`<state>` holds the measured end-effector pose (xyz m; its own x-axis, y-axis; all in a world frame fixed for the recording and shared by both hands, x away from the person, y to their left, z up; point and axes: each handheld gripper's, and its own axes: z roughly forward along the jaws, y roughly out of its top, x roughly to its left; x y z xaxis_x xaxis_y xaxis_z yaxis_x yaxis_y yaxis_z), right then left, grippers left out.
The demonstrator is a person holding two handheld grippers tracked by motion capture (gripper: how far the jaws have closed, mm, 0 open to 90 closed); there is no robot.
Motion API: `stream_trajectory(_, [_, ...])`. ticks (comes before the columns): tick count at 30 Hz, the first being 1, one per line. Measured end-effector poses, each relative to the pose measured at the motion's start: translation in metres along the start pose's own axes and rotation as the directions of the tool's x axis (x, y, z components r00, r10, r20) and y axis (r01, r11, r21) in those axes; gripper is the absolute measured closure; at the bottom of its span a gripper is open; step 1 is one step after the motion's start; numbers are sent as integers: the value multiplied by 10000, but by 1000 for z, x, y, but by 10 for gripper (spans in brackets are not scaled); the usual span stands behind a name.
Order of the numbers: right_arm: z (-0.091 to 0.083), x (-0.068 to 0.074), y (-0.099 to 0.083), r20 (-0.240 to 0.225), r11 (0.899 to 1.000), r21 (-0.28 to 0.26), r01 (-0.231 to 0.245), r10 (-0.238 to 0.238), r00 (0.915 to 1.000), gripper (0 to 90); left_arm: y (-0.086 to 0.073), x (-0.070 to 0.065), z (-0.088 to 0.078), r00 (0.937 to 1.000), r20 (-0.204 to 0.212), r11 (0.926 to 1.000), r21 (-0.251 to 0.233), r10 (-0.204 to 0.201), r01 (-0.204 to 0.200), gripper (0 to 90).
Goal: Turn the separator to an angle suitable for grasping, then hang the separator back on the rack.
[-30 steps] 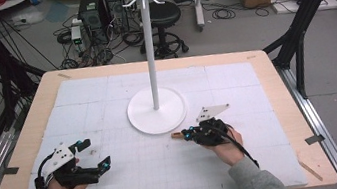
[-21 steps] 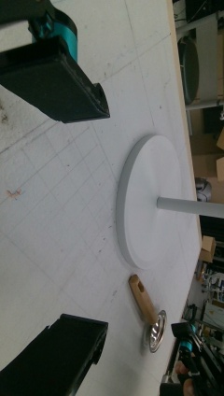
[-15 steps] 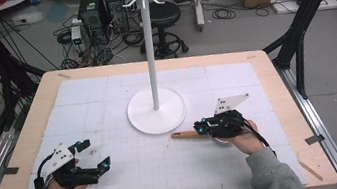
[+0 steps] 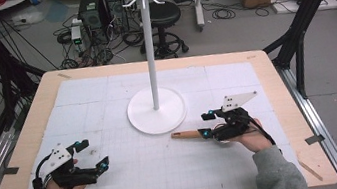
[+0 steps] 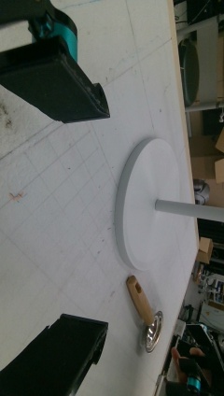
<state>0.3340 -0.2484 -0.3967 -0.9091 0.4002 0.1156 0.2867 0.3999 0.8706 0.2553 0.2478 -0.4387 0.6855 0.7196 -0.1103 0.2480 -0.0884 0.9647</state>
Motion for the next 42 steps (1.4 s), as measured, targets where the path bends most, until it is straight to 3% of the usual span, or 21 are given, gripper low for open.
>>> stream_trajectory(2, [-5, -2, 0, 201, 9997, -144, 196, -194, 9996, 265, 0, 0, 0, 10000, 14, 10000, -16, 1, -1, 18])
stream_trajectory(4, [-7, -2, 0, 113, 9997, -140, 194, -193, 9998, 257, 0, -1, 0, 10000, 30, 10000, 8, 44, -44, 18])
stream_trajectory(8, [-15, -7, -1, 47, 9993, 12, 366, -366, 9993, 143, 0, -2, 0, 10000, 34, 10000, 62, 50, -50, 18])
stream_trajectory(10, [-19, -8, 0, 143, 9980, 24, 638, -638, 9979, 139, 0, -2, 0, 10000, 35, 10000, 73, 35, -35, 18])
stream_trajectory(16, [-28, -13, 2, 196, 9966, -14, 822, -821, 9964, 108, -1, -2, 2, 10000, 16, 9999, 148, 10, -10, 18])
stream_trajectory(21, [-27, -20, -2, 197, 9927, 590, 1049, -1062, 9941, 108, -1, -3, 3, 10000, 69, 9998, 203, 61, -62, 18])
stream_trajectory(38, [-11, -35, -3, -952, 9808, 1497, 1252, -1117, 9892, 108, -3, -3, -2, 10000, 31, 9996, 278, -35, 34, 18])
stream_trajectory(42, [-8, -36, -3, -974, 9784, 1667, 1223, -1071, 9895, 108, -3, -3, -2, 10000, 47, 9996, 266, -31, 30, 18])
